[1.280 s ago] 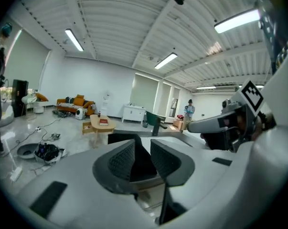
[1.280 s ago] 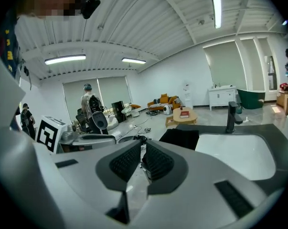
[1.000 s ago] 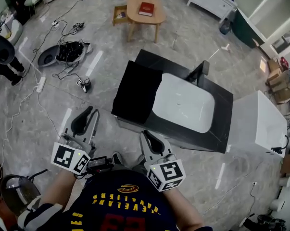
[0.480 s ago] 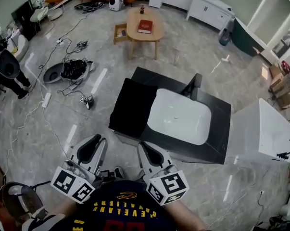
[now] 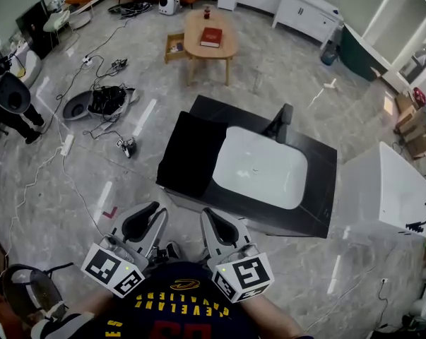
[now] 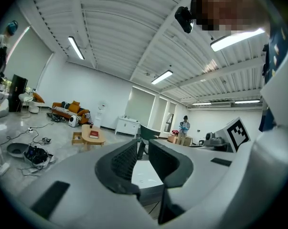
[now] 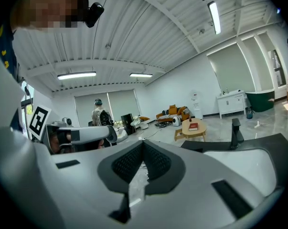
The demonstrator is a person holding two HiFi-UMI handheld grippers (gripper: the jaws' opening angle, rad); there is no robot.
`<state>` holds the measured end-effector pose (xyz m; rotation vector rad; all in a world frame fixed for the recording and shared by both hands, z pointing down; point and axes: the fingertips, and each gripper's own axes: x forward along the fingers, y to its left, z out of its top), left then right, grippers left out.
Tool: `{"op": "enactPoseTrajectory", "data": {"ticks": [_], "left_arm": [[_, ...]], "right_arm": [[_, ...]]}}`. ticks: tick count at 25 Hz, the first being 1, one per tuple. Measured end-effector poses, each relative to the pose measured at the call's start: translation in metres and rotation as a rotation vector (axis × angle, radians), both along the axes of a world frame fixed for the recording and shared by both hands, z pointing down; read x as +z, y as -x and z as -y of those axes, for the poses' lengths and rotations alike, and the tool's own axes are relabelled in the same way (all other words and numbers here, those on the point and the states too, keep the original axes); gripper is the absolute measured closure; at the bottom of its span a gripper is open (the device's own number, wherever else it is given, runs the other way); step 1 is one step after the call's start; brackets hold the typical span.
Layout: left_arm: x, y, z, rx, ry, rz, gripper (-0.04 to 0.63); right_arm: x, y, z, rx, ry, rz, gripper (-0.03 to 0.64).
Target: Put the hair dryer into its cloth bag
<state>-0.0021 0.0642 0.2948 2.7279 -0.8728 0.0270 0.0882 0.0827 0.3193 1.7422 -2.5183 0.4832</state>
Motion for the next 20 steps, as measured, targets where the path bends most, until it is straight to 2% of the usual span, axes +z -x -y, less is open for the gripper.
{"op": "enactPoseTrajectory", "data": {"ticks": [9, 15, 20], "left_arm": [[-0.013, 0.016, 0.01, -0.051, -0.042, -0.034, 0.518], [-0.001, 0.025, 0.014, -0.069, 0.003, -0.04, 0.518], [0.001, 0.038, 0.027, -0.094, -0.002, -0.049, 0.518]], "right_arm": [[-0.006, 0.002, 0.004, 0.002, -0.036, -0.009, 0.609], [0.004, 0.008, 0.006, -0.007, -0.006, -0.016, 0.609], [0.009, 0.014, 0.015, -0.011, -0.002, -0.019, 0.609]]}}
